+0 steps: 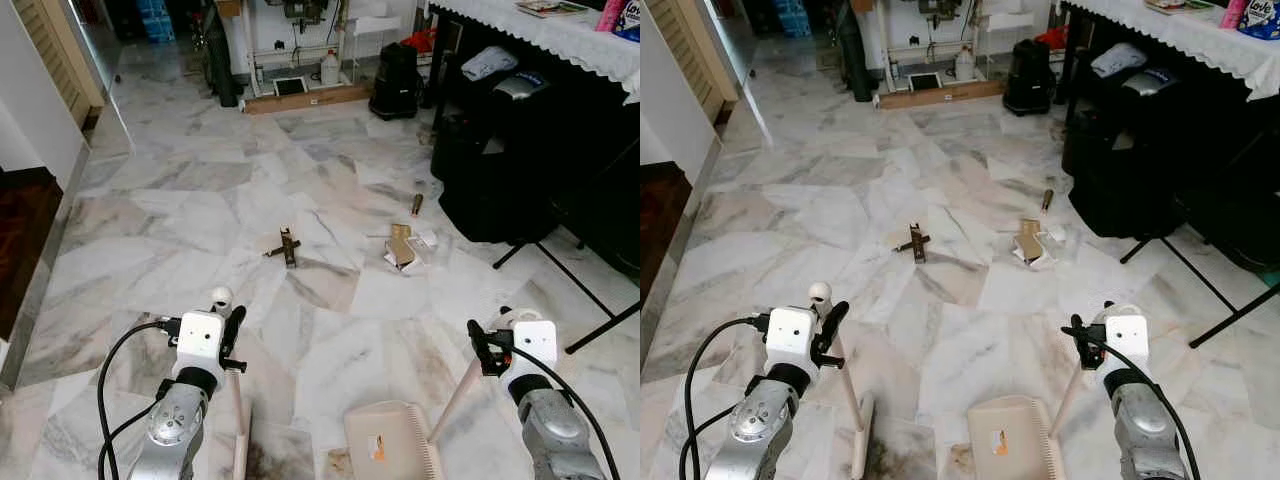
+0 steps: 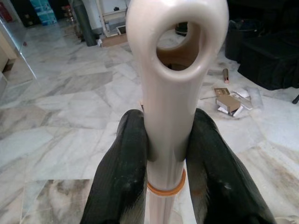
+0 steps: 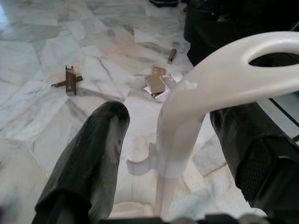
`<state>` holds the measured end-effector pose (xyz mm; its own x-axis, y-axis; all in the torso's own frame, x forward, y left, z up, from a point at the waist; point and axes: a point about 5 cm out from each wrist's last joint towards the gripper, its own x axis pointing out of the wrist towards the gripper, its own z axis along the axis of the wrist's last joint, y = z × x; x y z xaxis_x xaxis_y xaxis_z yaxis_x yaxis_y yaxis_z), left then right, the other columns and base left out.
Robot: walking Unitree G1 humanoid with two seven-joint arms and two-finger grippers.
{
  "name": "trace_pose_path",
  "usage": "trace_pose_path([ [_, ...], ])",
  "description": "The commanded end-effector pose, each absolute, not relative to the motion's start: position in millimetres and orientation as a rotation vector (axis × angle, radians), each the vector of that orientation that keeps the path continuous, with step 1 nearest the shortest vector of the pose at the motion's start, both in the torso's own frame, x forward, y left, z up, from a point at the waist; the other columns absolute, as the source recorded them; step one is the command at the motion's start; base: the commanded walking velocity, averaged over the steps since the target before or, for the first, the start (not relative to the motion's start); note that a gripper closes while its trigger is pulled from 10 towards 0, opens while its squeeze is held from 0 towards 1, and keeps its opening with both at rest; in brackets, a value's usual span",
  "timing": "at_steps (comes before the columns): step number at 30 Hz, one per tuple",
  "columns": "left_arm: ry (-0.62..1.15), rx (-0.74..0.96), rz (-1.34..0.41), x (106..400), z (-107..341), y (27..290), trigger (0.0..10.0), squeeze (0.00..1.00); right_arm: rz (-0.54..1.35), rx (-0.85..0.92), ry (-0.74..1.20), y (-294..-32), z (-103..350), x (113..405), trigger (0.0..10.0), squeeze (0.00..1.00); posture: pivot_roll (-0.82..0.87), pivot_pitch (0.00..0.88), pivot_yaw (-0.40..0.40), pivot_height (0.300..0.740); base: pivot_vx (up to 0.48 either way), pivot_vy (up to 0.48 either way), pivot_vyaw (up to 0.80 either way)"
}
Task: Sweep floor
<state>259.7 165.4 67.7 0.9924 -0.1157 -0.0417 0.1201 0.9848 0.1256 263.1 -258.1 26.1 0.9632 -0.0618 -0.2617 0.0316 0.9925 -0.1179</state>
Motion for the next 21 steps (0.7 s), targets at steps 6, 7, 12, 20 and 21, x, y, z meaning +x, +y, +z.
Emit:
trace_pose_path([
  [6, 0.015, 0.145, -0.116, 260.1, 70.0, 169.6, 10.0, 0.0, -0.052, -0.116, 0.272, -260.0, 26.6, 266.1, 10.0, 0.0, -0.02, 0.0, 0.033, 0.74, 0.0, 0.0, 0.0],
  [7, 0.015, 0.145, -0.116, 260.1, 70.0, 169.6, 10.0, 0.0, -0.052, -0.116, 0.272, -260.0, 26.6, 266.1, 10.0, 0.0, -0.02, 0.0, 0.033, 0.74, 0.0, 0.0, 0.0],
  [12, 0.01, 0.148, -0.113, 260.3, 71.9, 170.7, 10.0, 0.0, -0.051, -0.111, 0.272, -259.1, 26.6, 268.8, 10.0, 0.0, -0.02, 0.0, 0.035, 0.74, 0.0, 0.0, 0.0],
  [20, 0.003, 0.152, -0.114, 259.6, 74.6, 170.8, 10.0, 0.0, -0.058, -0.125, 0.291, -265.8, 26.1, 269.1, 10.0, 0.0, -0.01, 0.0, 0.033, 0.74, 0.0, 0.0, 0.0],
  [21, 0.001, 0.152, -0.113, 259.7, 75.3, 170.7, 10.0, 0.0, -0.059, -0.126, 0.292, -266.2, 26.1, 269.3, 10.0, 0.0, -0.01, 0.0, 0.032, 0.74, 0.0, 0.0, 0.0],
])
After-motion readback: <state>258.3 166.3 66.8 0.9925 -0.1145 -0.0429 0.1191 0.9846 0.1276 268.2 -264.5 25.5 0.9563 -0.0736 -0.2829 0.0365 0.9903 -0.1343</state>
